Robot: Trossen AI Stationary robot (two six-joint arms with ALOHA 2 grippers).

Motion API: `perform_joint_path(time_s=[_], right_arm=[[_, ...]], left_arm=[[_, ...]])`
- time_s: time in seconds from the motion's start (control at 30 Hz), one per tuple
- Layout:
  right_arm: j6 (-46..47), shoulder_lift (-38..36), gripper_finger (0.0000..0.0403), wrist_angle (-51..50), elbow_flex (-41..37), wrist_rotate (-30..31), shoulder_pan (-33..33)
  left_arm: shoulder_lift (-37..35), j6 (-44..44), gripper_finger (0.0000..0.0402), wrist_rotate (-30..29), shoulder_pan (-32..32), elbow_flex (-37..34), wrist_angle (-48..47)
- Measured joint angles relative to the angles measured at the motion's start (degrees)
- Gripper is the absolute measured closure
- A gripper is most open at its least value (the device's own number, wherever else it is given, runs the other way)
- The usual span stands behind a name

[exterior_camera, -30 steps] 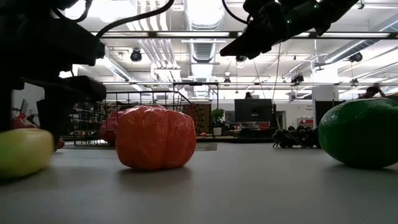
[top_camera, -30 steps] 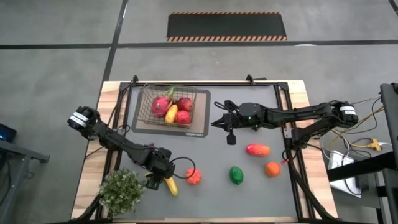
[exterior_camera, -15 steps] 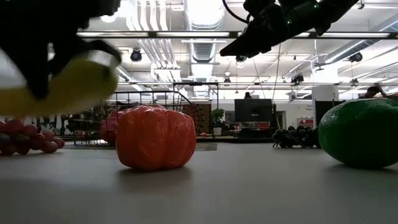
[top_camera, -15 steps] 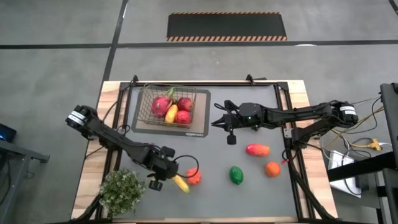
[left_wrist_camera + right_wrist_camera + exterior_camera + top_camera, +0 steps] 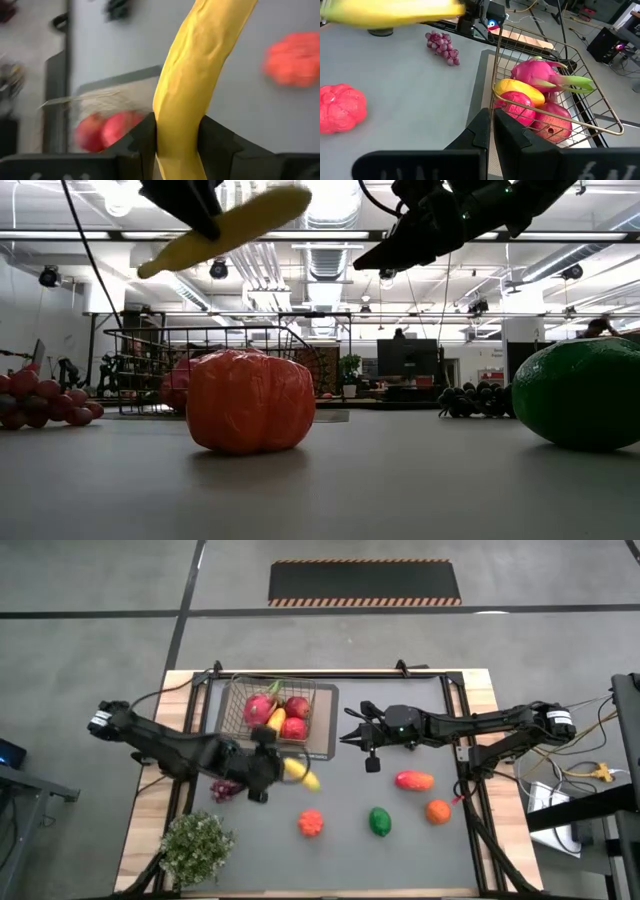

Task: Build produce basket
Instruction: Put the yellow banana into the wire basket

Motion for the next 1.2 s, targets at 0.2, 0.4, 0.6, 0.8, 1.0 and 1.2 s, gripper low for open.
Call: perform_joint_path(time_s=[0.2,0.4,0.6,0.8,1.0,1.2], right_arm=[[0.38,0.0,0.039,-0.04,0.0,-0.02,0.0],[0.38,0.0,0.039,-0.04,0.0,-0.01,0.0],[0.37,0.0,0.039,-0.06,0.0,-0.02,0.01],[0.11,0.0,0.039,-0.06,0.0,-0.02,0.0],[0.82,0.0,0.039,-0.09,0.0,-0.02,0.0],[1.49,0.0,0.039,-0.15,0.0,-0.02,0.01]], left_arm=[[-1.93,0.29,0.0298,-6.43,8.63,-1.21,-1.72],[-1.48,0.94,0.0297,-6.42,15.07,-4.11,-2.14],[-1.26,1.39,0.0297,-10.11,17.39,-4.52,-0.78],[-1.34,1.82,0.0297,-18.52,18.69,-6.07,-1.17],[-1.41,1.26,0.0297,-23.07,21.4,-9.8,-1.1],[-1.41,-0.24,0.0297,-23.16,23.27,-13.07,-1.13]])
